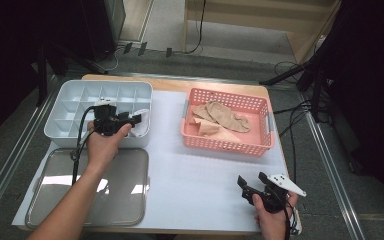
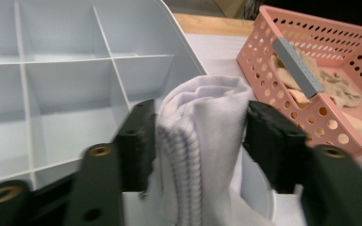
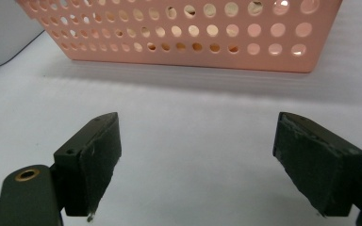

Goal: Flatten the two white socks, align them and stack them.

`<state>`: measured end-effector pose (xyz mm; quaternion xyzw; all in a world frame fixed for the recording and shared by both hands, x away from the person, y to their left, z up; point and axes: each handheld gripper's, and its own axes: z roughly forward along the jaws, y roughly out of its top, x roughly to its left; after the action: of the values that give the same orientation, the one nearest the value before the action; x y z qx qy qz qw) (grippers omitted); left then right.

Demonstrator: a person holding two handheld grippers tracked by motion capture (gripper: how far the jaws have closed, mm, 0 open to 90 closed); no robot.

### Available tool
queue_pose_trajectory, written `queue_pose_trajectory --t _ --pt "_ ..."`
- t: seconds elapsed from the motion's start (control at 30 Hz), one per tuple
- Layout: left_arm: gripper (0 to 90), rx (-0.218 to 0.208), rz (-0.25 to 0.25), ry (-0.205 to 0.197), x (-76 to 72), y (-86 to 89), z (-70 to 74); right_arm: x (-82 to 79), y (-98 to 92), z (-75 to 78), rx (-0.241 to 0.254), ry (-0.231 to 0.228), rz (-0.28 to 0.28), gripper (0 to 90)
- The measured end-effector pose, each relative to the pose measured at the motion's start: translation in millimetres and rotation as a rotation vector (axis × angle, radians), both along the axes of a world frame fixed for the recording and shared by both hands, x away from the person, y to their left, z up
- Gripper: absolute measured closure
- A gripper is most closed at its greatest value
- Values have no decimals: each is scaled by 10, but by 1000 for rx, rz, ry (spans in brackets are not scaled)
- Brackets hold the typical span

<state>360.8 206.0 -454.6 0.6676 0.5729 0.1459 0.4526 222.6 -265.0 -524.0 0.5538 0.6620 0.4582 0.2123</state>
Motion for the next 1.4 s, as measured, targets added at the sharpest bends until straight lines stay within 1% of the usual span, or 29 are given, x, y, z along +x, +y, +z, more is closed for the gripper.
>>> queue_pose_trajectory --t 0.07,0.1,0.2,0.27,0.33,0.37,0.4,0.43,0.5,0.57,0.6,0.63,0.67,0.7,0.73,0.77,0.8,0.87,0.9,0.93,1.0,1.07,1.13,1.17,1.2,1.23,1.33,1.37,1.4 --pt "715 25 -20 35 23 -8 -11 2 1 -3 -1 0 3 164" --pt "749 22 -29 68 32 0 -21 2 2 -3 -2 -1 4 164" --pt "781 51 -71 142 58 4 -71 1 2 -5 -2 1 7 164" --pt "784 70 -121 216 109 -7 -121 6 7 -9 1 6 6 164" --pt "786 72 -130 251 155 -7 -111 9 17 -10 -5 6 8 164" --pt "786 99 -143 272 194 -33 -101 10 23 -10 -8 6 10 164" --pt "785 99 -143 272 194 -33 -101 10 23 -10 -8 6 10 164" --pt "783 136 -160 300 243 -71 -89 12 30 -12 -13 9 12 165" --pt "772 146 -154 302 248 -87 -64 14 31 -13 -12 10 10 165" --pt "729 162 -151 251 185 -75 0 13 23 -11 -7 8 7 165" --pt "680 141 -145 218 155 -45 39 11 16 -11 -3 8 8 165" --pt "617 141 -145 218 155 -45 39 11 5 -12 -3 7 8 165" --pt "617 87 -130 142 121 -3 88 11 5 -12 -3 7 8 165" --pt "443 85 -98 96 125 -5 114 15 0 -16 8 13 4 165" --pt "388 87 -96 101 147 -16 111 17 1 -17 8 13 3 165" --pt "322 94 -107 133 194 -44 92 19 4 -16 7 10 5 165" --pt "302 104 -109 145 219 -66 70 17 9 -15 0 10 9 165" --pt "347 116 -114 193 272 -108 4 16 18 -14 -3 9 10 165" --pt "413 116 -116 210 282 -109 -13 14 18 -14 -3 9 11 165" --pt "553 115 -114 214 283 -104 -17 15 16 -14 -2 9 11 165" --pt "723 117 -129 226 283 -90 -19 15 10 -16 1 11 8 165" --pt "815 137 -155 236 291 -117 -36 18 12 -19 3 17 8 165" --pt "852 166 -189 281 324 -150 -62 26 23 -24 -2 15 11 165" --pt "859 172 -199 320 360 -155 -75 27 28 -23 -4 16 13 165" --pt "865 172 -199 320 360 -155 -75 27 28 -23 -4 16 13 165" --pt "867 178 -214 378 426 -154 -98 29 29 -25 -8 17 14 165" --pt "872 186 -222 479 566 -144 -151 28 24 -23 -1 20 9 165" --pt "873 186 -222 479 566 -144 -151 31 21 -25 -3 18 11 165" --pt "873 253 -217 515 614 -235 -157 31 21 -25 -3 18 11 165"
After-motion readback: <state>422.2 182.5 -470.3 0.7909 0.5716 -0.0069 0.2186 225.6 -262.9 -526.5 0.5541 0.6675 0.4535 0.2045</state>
